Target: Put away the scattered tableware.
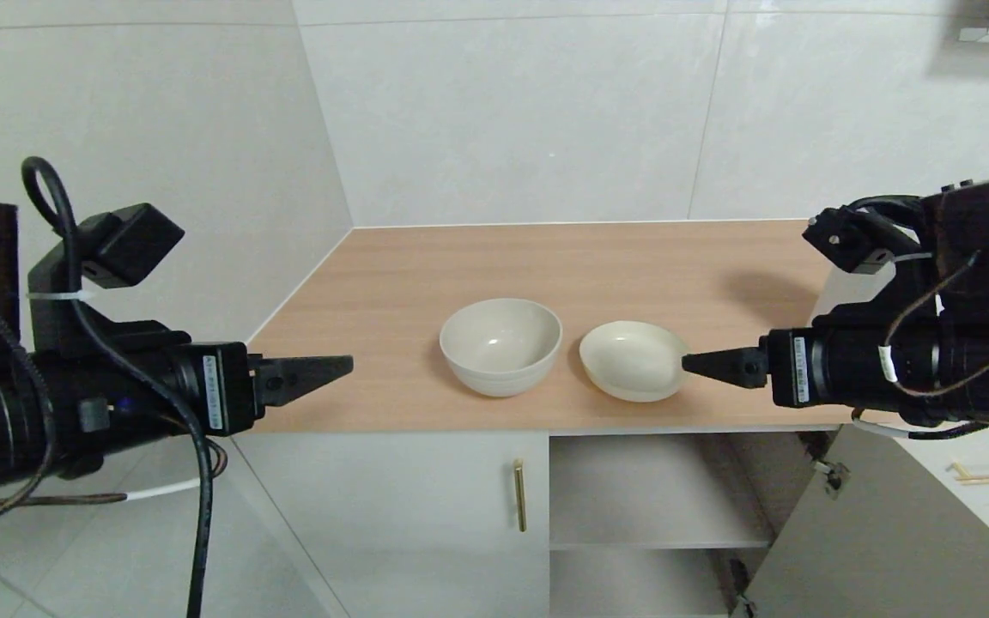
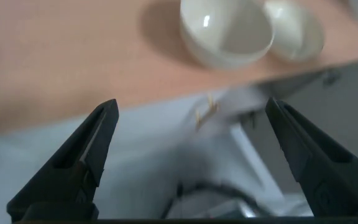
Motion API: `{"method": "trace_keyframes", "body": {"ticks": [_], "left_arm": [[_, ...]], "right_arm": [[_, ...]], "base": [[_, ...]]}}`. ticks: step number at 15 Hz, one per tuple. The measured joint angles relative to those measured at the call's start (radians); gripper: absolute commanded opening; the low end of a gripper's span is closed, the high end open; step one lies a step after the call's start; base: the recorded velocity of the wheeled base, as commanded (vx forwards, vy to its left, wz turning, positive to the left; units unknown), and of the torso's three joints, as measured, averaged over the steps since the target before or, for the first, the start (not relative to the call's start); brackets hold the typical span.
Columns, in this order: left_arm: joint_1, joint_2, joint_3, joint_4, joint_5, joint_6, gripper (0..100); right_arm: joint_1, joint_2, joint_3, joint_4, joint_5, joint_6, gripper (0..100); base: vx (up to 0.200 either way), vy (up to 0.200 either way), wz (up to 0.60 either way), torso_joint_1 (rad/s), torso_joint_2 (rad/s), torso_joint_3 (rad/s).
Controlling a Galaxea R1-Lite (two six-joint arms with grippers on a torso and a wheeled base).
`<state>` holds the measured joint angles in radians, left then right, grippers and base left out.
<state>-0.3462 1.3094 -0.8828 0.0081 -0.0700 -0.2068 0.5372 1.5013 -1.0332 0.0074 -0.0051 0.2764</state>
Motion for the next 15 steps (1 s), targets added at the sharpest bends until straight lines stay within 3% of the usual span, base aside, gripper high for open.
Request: {"method": "trace_keyframes", "body": {"ticks": [1,2,3,5,9,10,12,15], "left_arm": [[0.000,0.014,-0.057,0.095,-0.003,-0.002,100],[-0.001,0.034,-0.093,0.130,-0.004,-0.017,100],[-0.001,0.057,-0.119,0.139,-0.002,-0.066,100],[-0.014,0.114,-0.170,0.143,0.000,-0.218,100],[-0.059,0.241,-0.249,0.144,0.002,-0.391,100],[-0.066,0.272,-0.268,0.145,0.003,-0.426,100],[-0.073,0.330,-0.294,0.141,-0.001,-0.449,100],[-0.083,0.400,-0.315,0.071,0.001,-0.556,100]], "right_arm": [[-0.005,0.025,-0.055,0.057,-0.003,0.062,100],[-0.010,0.050,-0.093,0.096,-0.008,0.083,100],[-0.014,0.074,-0.117,0.113,-0.022,0.092,100],[-0.019,0.130,-0.153,0.119,-0.081,0.131,100],[-0.022,0.228,-0.186,0.079,-0.191,0.158,100],[-0.022,0.246,-0.188,0.066,-0.207,0.159,100],[-0.023,0.271,-0.190,0.047,-0.216,0.159,100],[-0.032,0.285,-0.191,0.046,-0.216,0.159,100]], "base": [[0.000,0.000,0.00,0.000,0.00,0.000],[0.000,0.000,0.00,0.000,0.00,0.000],[0.000,0.000,0.00,0.000,0.00,0.000],[0.000,0.000,0.00,0.000,0.00,0.000],[0.000,0.000,0.00,0.000,0.00,0.000],[0.000,0.000,0.00,0.000,0.00,0.000],[0.000,0.000,0.00,0.000,0.00,0.000],[0.000,0.000,0.00,0.000,0.00,0.000]]}}
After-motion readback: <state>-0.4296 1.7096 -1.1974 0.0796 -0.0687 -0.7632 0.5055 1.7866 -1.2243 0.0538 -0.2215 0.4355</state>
